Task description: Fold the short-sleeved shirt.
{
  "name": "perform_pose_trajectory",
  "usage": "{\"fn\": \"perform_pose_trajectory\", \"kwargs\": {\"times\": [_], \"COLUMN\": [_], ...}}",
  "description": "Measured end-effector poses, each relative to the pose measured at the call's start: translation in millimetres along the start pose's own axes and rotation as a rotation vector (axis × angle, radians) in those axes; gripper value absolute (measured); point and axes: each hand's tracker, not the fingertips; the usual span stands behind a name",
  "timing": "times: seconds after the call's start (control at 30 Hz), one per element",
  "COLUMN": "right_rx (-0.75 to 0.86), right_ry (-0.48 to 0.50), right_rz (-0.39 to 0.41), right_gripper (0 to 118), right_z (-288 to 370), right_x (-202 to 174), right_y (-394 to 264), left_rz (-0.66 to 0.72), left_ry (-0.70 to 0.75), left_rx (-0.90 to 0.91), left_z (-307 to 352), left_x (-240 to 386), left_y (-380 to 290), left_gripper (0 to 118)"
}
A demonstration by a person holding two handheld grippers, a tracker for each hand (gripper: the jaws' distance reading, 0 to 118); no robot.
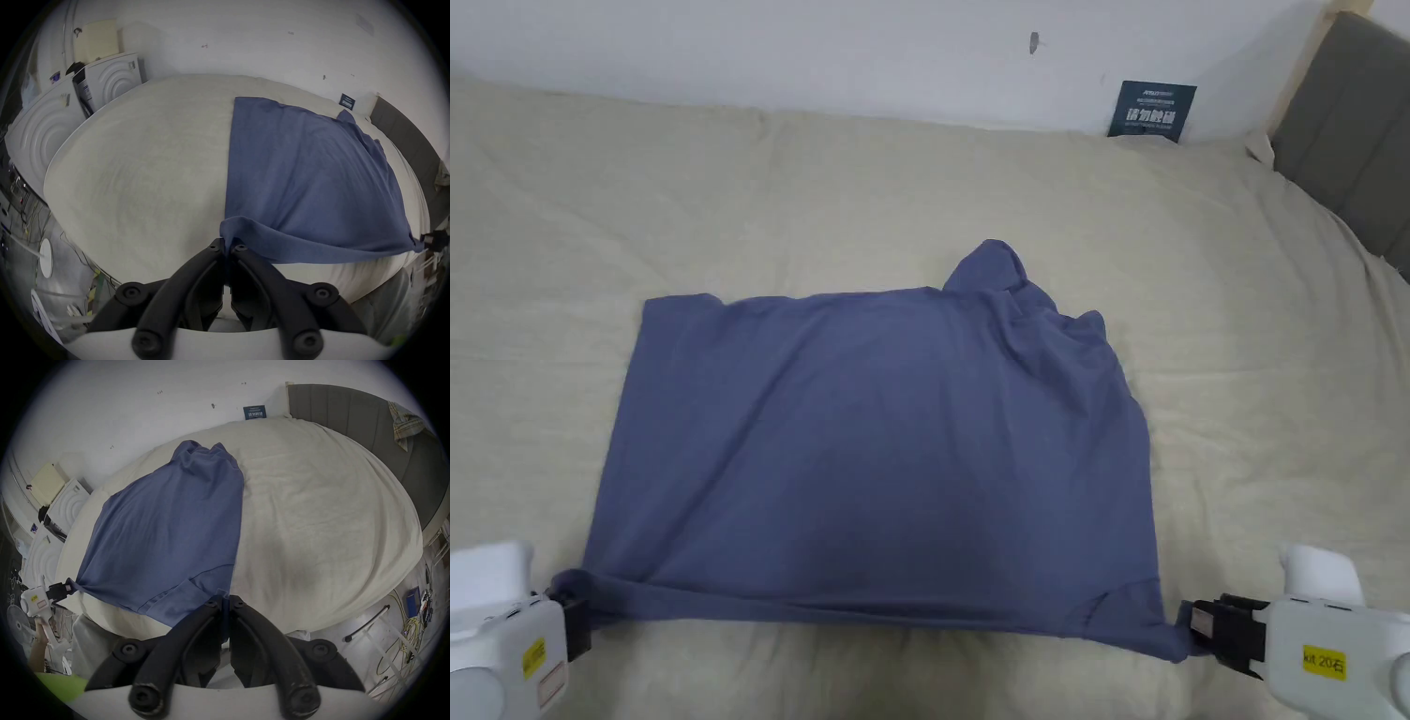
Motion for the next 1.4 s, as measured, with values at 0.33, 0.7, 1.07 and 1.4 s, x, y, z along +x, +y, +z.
{"fn": "perform_pose_trajectory", "kwargs": {"times": [0.33, 0.7, 1.07, 1.4], "right_rx": [0.3, 0.739, 0.838, 0.865], "right_ry": [-0.129, -0.106, -0.126, -0.13], "right_rz": [0.156, 0.268, 0.175, 0.149], "right_gripper": [84, 86, 79, 0], "right_z": [47, 126, 127, 119], "right_x": [-18, -93, -118, -111], "right_y": [25, 60, 60, 68], "left_rz": [0.033, 0.051, -0.137, -0.08], "left_ry": [0.113, 0.04, 0.085, -0.003], "left_rx": [0.239, 0.758, 0.818, 0.76], "left_z": [44, 140, 137, 130], "left_x": [-11, 38, 90, 90], "left_y": [42, 106, 87, 91], "left_gripper": [111, 118, 43, 0]}}
